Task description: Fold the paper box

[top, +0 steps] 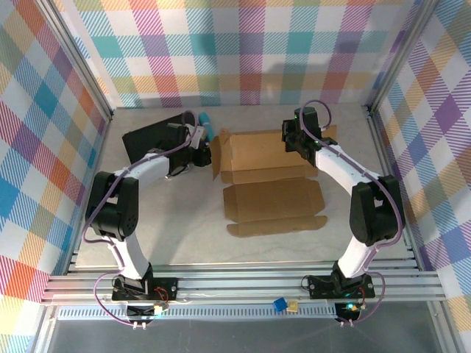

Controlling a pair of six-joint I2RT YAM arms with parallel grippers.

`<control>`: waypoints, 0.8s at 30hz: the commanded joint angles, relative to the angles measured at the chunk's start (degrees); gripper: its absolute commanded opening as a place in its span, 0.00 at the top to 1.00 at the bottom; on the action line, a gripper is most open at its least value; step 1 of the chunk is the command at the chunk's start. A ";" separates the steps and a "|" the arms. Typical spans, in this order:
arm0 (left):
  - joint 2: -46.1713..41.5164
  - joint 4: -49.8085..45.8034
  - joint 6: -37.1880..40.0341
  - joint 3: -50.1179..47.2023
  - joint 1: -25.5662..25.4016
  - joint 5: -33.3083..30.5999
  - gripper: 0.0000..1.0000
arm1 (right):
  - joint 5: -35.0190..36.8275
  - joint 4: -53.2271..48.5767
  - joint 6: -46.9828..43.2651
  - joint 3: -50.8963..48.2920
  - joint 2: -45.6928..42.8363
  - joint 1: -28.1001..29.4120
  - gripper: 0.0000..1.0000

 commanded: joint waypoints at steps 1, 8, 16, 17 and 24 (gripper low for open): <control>-3.07 2.62 1.91 -1.17 -0.76 1.47 0.62 | -0.83 1.83 -0.75 1.87 0.88 0.15 1.00; -3.42 0.80 2.89 -1.90 -1.78 -2.47 0.60 | -3.27 7.38 -4.26 -2.10 0.23 0.34 1.00; -4.83 2.85 1.63 -6.29 -1.78 -5.79 0.59 | -5.48 24.66 -6.52 -12.60 -0.28 0.21 1.00; -5.00 2.94 1.39 -6.58 -1.82 -6.00 0.59 | -5.81 26.58 -6.53 -13.48 -0.02 0.22 1.00; -6.06 2.85 0.28 -7.91 -1.78 -5.23 0.57 | -7.00 38.10 -6.80 -17.01 1.48 -0.08 1.00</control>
